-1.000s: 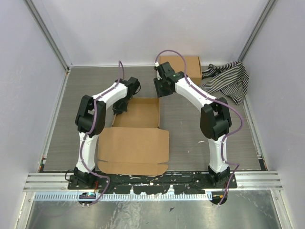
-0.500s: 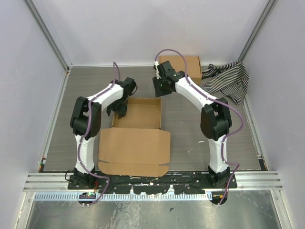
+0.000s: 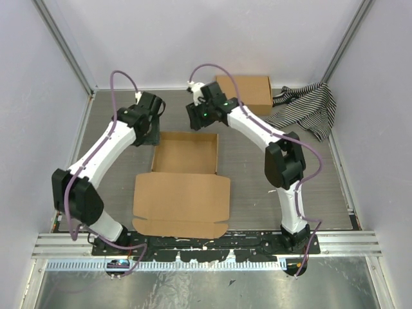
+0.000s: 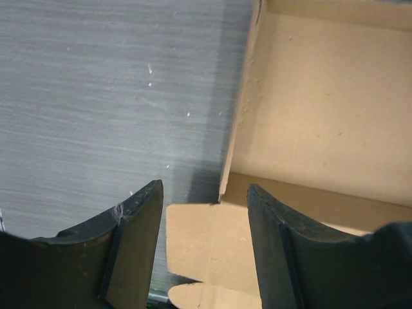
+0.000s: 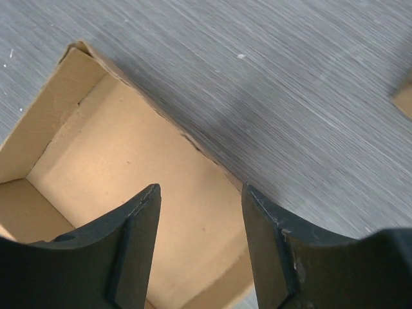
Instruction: Fold the paper box
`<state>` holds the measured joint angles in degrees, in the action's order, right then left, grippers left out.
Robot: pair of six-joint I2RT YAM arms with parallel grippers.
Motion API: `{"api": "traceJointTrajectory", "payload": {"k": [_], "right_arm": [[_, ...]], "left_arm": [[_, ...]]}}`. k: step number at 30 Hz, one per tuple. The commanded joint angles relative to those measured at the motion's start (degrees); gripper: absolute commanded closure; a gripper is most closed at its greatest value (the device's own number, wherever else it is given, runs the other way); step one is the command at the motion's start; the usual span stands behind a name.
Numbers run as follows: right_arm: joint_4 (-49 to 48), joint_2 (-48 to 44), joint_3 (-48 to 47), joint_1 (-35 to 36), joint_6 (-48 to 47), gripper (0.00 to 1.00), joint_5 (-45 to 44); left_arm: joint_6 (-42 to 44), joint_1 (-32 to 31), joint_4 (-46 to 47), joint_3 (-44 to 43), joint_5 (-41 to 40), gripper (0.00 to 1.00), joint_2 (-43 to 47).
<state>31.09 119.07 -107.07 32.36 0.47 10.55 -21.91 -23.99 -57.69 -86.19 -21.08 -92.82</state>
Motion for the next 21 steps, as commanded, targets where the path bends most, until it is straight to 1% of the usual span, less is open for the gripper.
{"api": "traceJointTrajectory", "payload": {"k": [1, 5, 9, 13, 17, 21], "right_arm": [[-6.8, 4.0, -2.7, 3.8, -4.8, 0.41, -0.9], [-11.8, 6.5, -2.0, 5.2, -7.9, 0.4, 0.9], [-14.5, 8.5, -2.5, 5.9, -10.9, 0.39, 0.4], [-14.2, 10.7, -5.0, 6.0, -12.4, 0.39, -1.3], [-11.3, 13.2, -8.7, 6.0, -14.2, 0.39, -2.0], [-11.3, 10.3, -7.7, 6.0, -14.5, 0.4, -1.4]], "left_arm": [[-1.6, 0.2, 3.3, 6.9, -1.1, 0.39, 6.7], [-2.8, 0.3, 6.5, 13.3, -0.2, 0.39, 13.3], [-4.5, 0.3, 7.3, 17.1, 0.3, 0.39, 18.1], [-5.7, 0.3, 6.8, 19.1, 0.1, 0.39, 21.9], [-6.4, 0.3, 5.8, 19.6, -0.6, 0.39, 23.2], [-6.3, 0.3, 4.7, 19.6, -0.8, 0.39, 24.3]]}}
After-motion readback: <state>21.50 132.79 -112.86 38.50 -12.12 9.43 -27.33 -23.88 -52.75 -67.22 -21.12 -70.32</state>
